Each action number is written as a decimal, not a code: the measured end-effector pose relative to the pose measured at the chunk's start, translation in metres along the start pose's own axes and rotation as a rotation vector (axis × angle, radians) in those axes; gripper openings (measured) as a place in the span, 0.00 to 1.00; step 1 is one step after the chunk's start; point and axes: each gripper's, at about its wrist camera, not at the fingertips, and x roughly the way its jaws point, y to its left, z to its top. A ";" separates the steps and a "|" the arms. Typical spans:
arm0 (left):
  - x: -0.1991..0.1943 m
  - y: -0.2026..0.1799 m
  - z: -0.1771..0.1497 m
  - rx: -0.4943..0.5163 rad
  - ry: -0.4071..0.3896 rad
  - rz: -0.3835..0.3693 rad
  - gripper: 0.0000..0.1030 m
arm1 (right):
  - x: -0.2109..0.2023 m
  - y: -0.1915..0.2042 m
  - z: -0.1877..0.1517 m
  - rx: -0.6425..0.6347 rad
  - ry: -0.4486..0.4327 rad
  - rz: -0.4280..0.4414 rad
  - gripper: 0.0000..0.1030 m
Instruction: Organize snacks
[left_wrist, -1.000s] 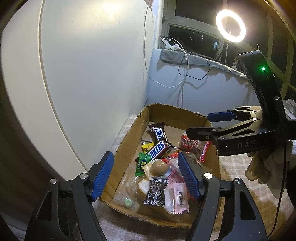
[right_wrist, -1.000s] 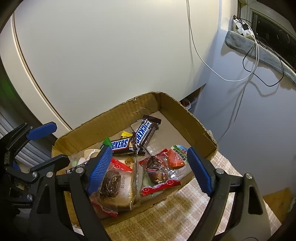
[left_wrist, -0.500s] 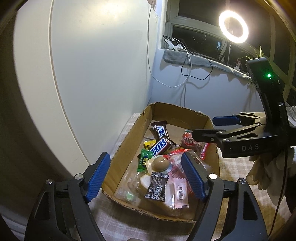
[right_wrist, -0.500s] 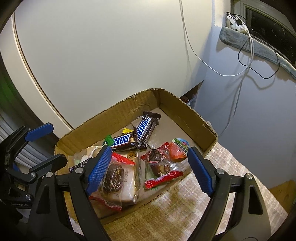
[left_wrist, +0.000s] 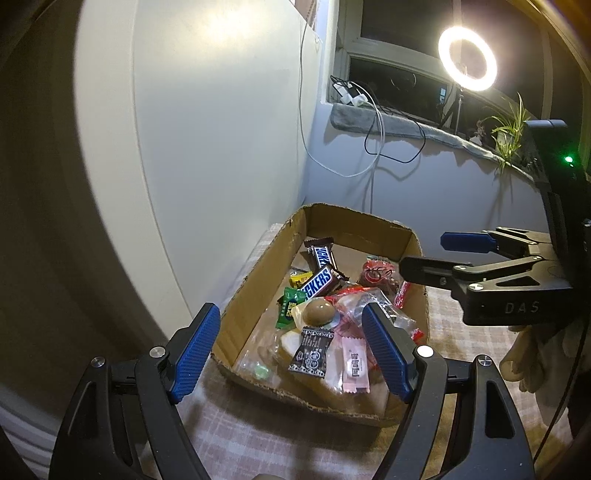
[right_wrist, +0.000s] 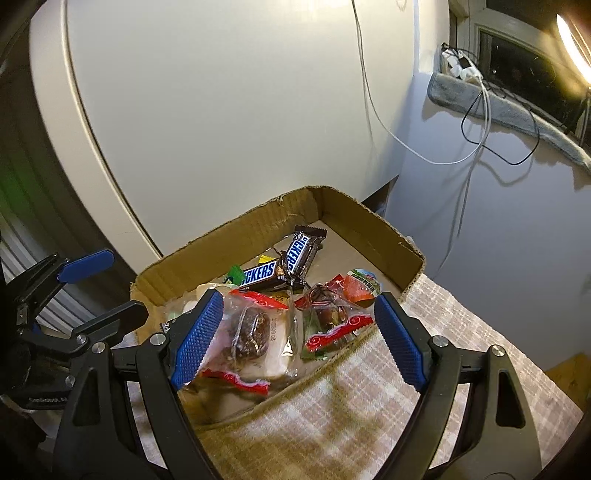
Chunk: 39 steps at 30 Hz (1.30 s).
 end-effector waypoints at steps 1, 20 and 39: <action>-0.003 0.000 -0.001 -0.002 -0.003 0.000 0.77 | -0.005 0.001 -0.002 0.001 -0.009 -0.002 0.84; -0.055 -0.034 -0.019 0.002 -0.064 0.053 0.80 | -0.084 0.010 -0.049 0.040 -0.129 -0.063 0.84; -0.080 -0.051 -0.027 0.005 -0.096 0.063 0.80 | -0.124 0.003 -0.089 0.091 -0.164 -0.101 0.98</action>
